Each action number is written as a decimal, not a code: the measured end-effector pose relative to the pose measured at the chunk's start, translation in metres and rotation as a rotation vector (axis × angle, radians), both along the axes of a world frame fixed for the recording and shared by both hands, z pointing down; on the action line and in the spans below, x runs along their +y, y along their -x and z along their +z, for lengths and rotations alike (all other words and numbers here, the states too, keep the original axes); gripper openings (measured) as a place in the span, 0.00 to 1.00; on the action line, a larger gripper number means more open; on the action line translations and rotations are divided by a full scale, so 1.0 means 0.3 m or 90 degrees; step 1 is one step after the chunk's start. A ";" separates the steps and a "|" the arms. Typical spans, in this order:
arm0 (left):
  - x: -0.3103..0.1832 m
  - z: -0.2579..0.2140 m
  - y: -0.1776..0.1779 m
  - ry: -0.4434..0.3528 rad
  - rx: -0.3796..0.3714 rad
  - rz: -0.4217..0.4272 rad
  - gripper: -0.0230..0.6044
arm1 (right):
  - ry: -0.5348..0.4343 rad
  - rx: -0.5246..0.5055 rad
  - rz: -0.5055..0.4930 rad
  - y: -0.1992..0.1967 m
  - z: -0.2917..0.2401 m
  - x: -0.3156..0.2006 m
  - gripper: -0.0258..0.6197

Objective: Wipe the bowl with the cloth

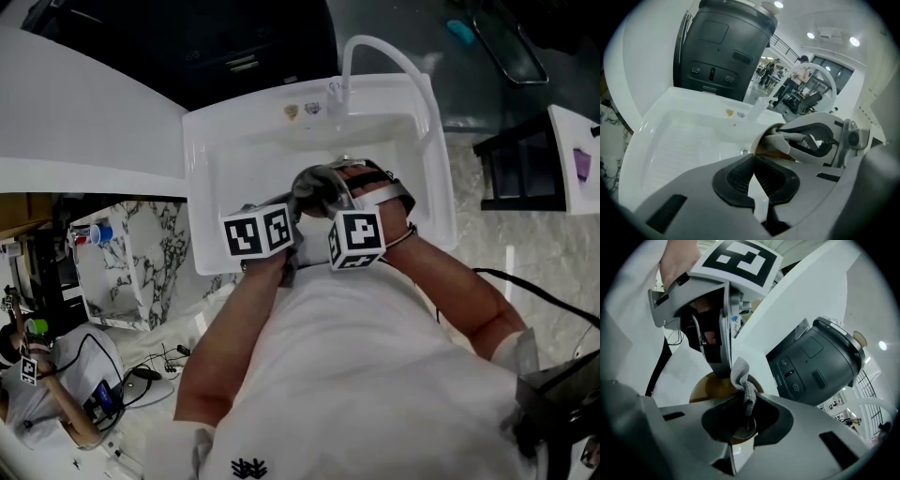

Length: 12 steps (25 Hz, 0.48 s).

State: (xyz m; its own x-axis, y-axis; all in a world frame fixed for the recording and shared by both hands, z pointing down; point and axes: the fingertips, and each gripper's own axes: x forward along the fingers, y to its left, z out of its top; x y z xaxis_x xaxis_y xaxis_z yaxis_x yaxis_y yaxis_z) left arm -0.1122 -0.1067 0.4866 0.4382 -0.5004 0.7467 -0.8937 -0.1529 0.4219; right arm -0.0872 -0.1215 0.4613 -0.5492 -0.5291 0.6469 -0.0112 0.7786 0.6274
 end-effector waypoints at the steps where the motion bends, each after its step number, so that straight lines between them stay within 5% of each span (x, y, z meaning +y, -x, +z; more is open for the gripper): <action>1: -0.002 -0.001 0.008 -0.002 -0.001 -0.004 0.06 | 0.000 0.008 0.007 -0.013 0.008 -0.002 0.11; 7: -0.007 -0.004 0.042 -0.018 0.006 -0.028 0.06 | 0.052 0.002 0.009 -0.048 0.042 0.048 0.11; 12: -0.024 -0.021 0.070 -0.042 0.023 -0.045 0.06 | 0.122 -0.068 -0.019 -0.043 0.032 0.122 0.11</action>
State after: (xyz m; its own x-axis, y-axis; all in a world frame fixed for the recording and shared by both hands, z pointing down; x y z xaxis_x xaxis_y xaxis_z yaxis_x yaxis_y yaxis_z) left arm -0.1333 -0.1138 0.4802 0.4260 -0.5793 0.6950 -0.8875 -0.1183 0.4454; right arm -0.0744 -0.0850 0.4710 -0.6334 -0.3841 0.6718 -0.0447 0.8848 0.4637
